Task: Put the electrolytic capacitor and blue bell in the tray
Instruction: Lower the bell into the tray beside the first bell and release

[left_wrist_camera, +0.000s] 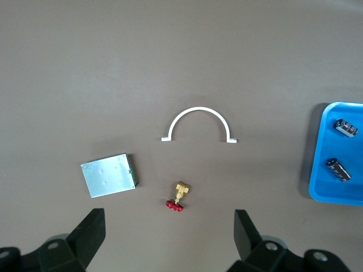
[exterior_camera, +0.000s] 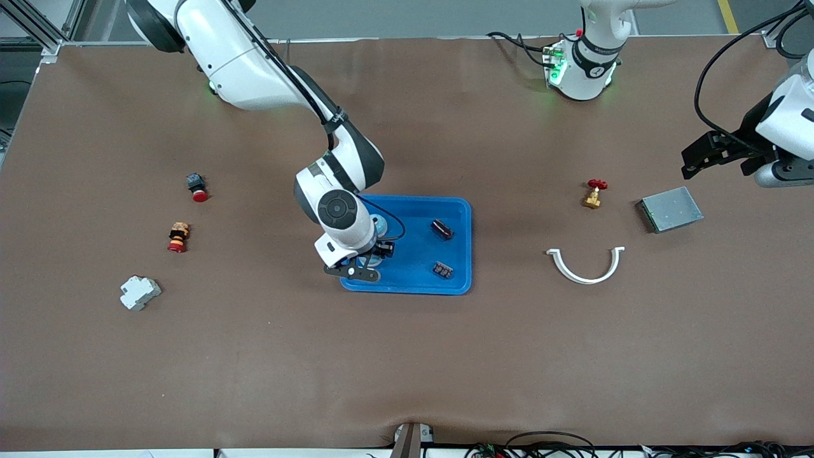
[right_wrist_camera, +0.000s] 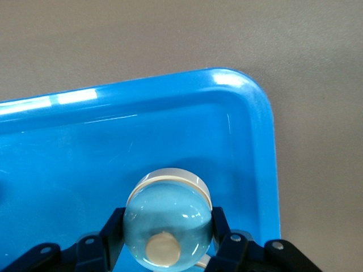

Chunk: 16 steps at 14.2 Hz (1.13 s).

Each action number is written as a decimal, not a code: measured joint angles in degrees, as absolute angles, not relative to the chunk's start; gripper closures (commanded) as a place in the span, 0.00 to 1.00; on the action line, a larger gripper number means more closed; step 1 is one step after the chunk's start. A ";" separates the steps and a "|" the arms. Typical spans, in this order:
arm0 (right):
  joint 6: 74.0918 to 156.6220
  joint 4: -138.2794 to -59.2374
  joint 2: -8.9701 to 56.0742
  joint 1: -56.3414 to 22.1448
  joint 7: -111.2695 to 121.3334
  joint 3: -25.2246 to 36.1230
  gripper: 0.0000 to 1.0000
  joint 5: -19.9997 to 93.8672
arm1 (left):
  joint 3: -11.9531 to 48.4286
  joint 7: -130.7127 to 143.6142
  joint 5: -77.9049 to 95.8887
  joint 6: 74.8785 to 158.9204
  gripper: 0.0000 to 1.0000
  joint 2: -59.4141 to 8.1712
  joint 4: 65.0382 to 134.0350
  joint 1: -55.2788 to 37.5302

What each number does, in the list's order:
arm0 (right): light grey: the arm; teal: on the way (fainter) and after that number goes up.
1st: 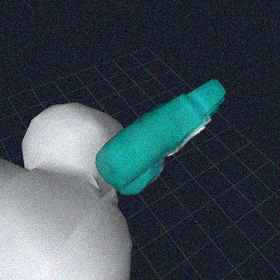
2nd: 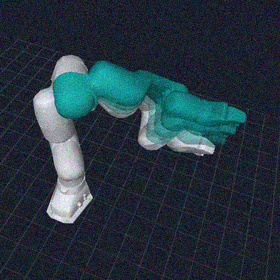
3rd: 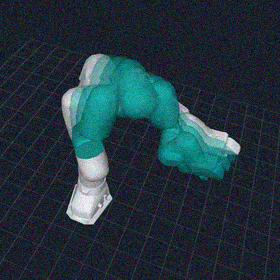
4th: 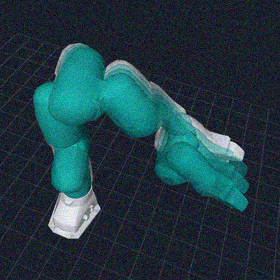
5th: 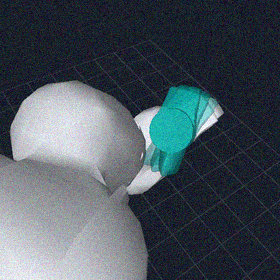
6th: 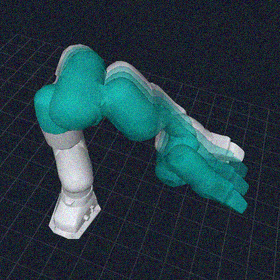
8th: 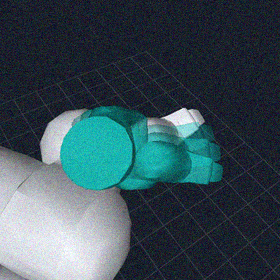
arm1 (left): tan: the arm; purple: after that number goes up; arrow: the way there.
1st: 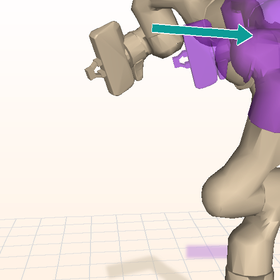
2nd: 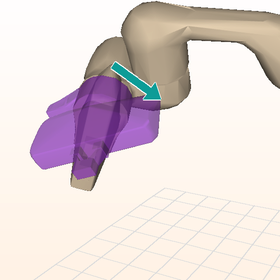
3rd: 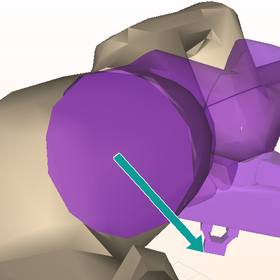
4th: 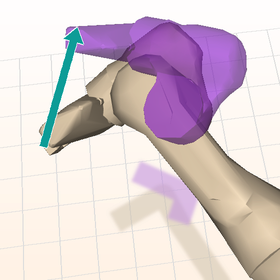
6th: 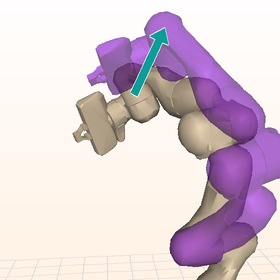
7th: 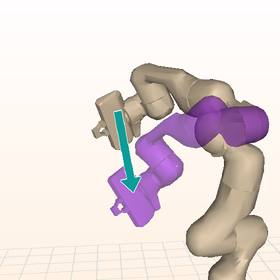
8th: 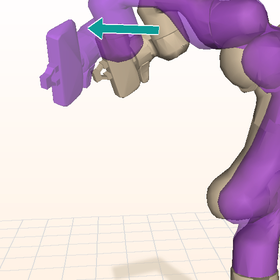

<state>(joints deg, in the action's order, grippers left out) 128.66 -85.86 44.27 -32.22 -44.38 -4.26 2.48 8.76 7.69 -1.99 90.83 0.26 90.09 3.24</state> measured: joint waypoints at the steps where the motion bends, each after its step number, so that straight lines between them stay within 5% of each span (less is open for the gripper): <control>1: 128.66 -85.85 44.49 -32.22 -44.38 -4.24 1.00 2.48 | 8.76 7.69 -1.99 90.83 0.00 0.27 90.09 3.24; 6: 128.66 -85.66 45.26 -32.22 -44.38 -4.21 1.00 2.48 | 8.76 7.69 -1.99 90.83 0.00 0.26 90.09 3.24; 8: 128.66 -85.64 45.44 -32.22 -44.38 -4.21 0.91 2.48 | 8.76 7.69 -1.99 90.83 0.00 0.27 90.09 3.24; 9: 128.66 -85.63 45.47 -32.22 -44.37 -4.20 0.70 2.48 | 8.76 7.69 -1.99 90.83 0.00 0.26 90.09 3.24; 10: 128.66 -85.62 45.47 -32.23 -44.37 -4.17 0.21 2.48 | 8.76 7.69 -1.99 90.83 0.00 0.26 90.09 3.24; 11: 128.65 -85.59 45.47 -32.22 -44.37 -4.08 0.00 2.48 | 8.76 7.69 -1.99 90.83 0.00 0.27 90.09 3.24; 16: 128.56 -84.89 45.45 -32.20 -44.02 -3.70 0.00 2.43 | 8.76 7.69 -1.99 90.83 0.00 0.26 90.09 3.24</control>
<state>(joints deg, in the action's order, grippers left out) 128.56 -84.89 45.45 -32.20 -44.02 -3.70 2.43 8.76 7.69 -1.99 90.83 0.26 90.09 3.24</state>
